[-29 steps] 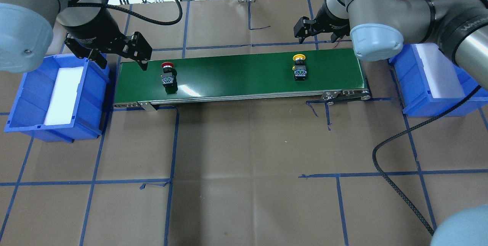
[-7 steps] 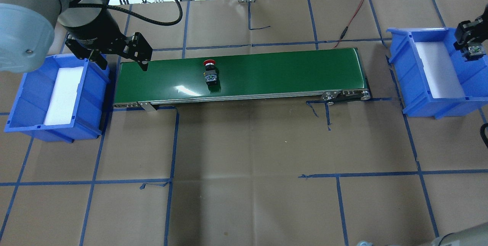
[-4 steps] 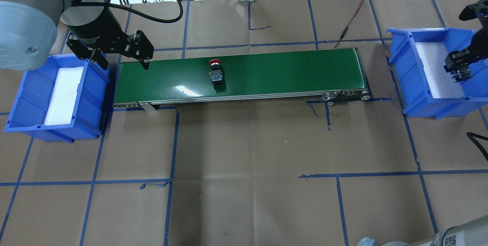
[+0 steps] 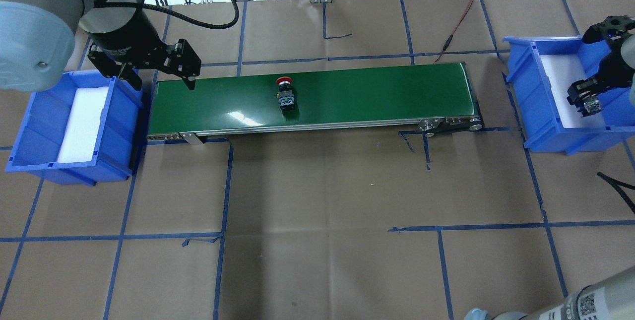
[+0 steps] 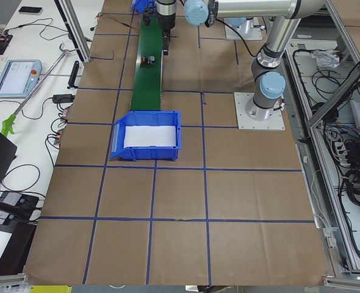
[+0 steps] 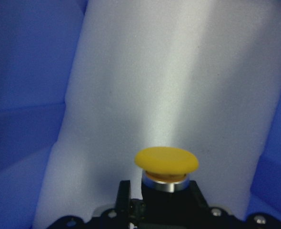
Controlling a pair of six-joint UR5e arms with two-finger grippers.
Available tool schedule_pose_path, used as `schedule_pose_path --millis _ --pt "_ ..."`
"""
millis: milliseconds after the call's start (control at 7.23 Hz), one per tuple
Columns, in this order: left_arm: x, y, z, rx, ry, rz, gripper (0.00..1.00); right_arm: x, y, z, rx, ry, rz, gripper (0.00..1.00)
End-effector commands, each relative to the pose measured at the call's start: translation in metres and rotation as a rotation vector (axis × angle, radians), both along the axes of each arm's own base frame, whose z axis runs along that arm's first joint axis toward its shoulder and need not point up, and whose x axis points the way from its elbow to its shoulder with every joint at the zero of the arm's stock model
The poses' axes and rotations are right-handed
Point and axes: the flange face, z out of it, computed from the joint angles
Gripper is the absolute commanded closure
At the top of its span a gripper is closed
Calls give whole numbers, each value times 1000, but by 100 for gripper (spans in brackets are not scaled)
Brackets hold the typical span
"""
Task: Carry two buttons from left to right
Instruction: 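Lower the yellow button into the bin and open the right gripper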
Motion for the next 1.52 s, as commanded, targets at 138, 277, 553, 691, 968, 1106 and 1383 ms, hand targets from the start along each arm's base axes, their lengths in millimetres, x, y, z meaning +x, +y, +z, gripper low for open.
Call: schedule_pose_path --millis 138,277,553,691,968,1106,1383 --pt "-1 3 1 -2 4 -1 0 -2 -2 -11 9 -24 -16 16" --pt "0 3 1 -2 4 0 0 -1 -2 -5 6 -21 -21 1" --pt "0 3 0 0 4 0 0 -3 -9 19 -30 4 -32 1" --pt "-1 3 -1 0 4 -1 0 -1 -9 45 -40 7 -47 1" --pt "0 4 1 -3 4 0 0 13 1 127 -81 7 -176 0" --pt "-1 4 0 0 4 -1 0 23 4 166 -106 6 -247 0" --pt "-1 4 1 -3 4 -1 0 70 10 231 -35 -47 -363 0"
